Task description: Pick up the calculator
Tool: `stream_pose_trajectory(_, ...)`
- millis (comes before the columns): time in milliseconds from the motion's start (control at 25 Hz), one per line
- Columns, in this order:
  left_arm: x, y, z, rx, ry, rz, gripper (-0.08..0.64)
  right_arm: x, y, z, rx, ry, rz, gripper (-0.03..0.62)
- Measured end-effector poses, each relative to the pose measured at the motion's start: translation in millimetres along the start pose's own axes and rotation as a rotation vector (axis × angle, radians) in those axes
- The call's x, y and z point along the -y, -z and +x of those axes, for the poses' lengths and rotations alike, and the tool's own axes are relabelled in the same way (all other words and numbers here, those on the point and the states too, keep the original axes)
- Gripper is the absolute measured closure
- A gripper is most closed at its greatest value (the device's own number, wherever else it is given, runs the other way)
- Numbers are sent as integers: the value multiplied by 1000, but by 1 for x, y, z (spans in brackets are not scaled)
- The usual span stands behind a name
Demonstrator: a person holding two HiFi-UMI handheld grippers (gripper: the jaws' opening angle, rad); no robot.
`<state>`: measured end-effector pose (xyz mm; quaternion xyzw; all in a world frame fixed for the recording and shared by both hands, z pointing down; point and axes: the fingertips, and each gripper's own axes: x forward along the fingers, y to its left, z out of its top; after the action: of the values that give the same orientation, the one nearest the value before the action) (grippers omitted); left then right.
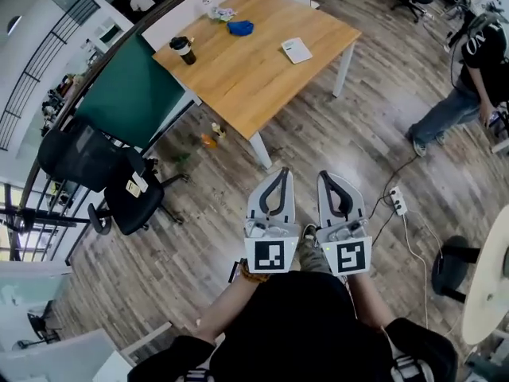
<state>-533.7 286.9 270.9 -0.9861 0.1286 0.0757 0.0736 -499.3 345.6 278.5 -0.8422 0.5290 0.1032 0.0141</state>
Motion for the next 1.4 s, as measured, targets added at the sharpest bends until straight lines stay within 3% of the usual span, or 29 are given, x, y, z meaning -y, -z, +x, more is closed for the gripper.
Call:
stream_pose_trajectory(160,22,-3,25,-6,-1,64,537,28,4,3,-2,-47,8,588)
stream_pose_trajectory(440,23,1,46,-28,-57,22,537,51,18,24,-4,-99,30,588)
stream_pose_trajectory(640,28,21,66,-65,-53,8,537,62,32,30,-30,-116,39,588)
stream_pose_trajectory(1040,44,48,148,-49,44,-78,537,133,49,58,-104,-15,-24,588)
stream_pose_trajectory(1400,27,44,241,19,76,-132,537,184,51,123,-141,-3,-62,588)
